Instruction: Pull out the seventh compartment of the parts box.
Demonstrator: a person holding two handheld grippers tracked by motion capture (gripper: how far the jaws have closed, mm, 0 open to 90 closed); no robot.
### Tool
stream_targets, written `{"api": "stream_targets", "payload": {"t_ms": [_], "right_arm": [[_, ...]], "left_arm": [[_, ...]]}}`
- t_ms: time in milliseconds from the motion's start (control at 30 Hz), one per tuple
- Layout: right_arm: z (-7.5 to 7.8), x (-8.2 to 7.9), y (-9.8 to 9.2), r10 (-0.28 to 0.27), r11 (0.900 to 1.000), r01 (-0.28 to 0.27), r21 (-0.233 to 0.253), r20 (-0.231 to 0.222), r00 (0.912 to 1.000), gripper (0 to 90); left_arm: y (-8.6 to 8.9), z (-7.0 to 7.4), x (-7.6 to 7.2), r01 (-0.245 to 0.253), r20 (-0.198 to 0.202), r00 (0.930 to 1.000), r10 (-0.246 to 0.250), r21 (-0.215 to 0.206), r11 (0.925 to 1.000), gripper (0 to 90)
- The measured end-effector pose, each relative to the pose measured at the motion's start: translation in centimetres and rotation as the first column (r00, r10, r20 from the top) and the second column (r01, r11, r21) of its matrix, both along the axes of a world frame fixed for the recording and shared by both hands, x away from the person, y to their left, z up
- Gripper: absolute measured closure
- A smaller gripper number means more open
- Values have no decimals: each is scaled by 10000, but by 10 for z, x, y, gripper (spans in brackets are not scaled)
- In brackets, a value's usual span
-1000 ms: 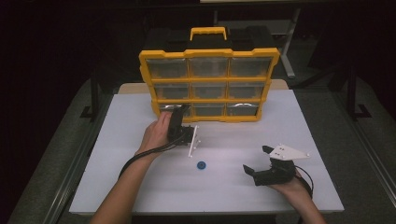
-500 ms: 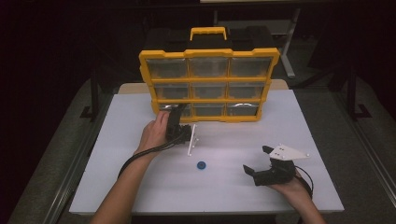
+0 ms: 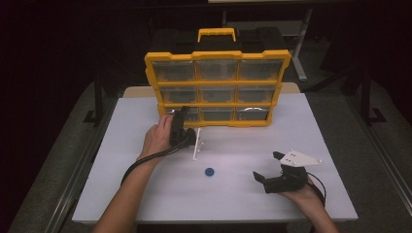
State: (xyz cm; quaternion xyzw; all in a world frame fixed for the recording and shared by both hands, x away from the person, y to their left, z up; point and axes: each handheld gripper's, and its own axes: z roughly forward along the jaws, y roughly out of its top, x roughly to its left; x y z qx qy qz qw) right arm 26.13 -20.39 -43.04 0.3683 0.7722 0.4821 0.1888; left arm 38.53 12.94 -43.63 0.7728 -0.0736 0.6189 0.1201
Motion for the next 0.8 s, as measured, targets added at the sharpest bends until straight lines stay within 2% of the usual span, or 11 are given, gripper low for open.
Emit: {"api": "stream_targets", "payload": {"t_ms": [200,300,367,567,800], "right_arm": [[0,0,0,1,10000,-1,-1,-5,10000,0],[0,0,0,6,10000,-6,-5,0,10000,0],[0,0,0,7,10000,-7,4,-6,10000,0],[0,0,0,-1,10000,1,10,-30,10000,0],[0,0,0,-5,10000,5,10,-20,10000,0]], "left_arm": [[2,-1,2,-130,65,9999,130,70,9999,0],[4,-2,2,-228,76,9997,226,150,9996,68],[4,-2,4,-246,104,9996,245,115,9996,68],[6,-3,5,-543,247,9982,539,130,9984,74],[7,-5,8,-984,518,9938,981,19,9951,132]]}}
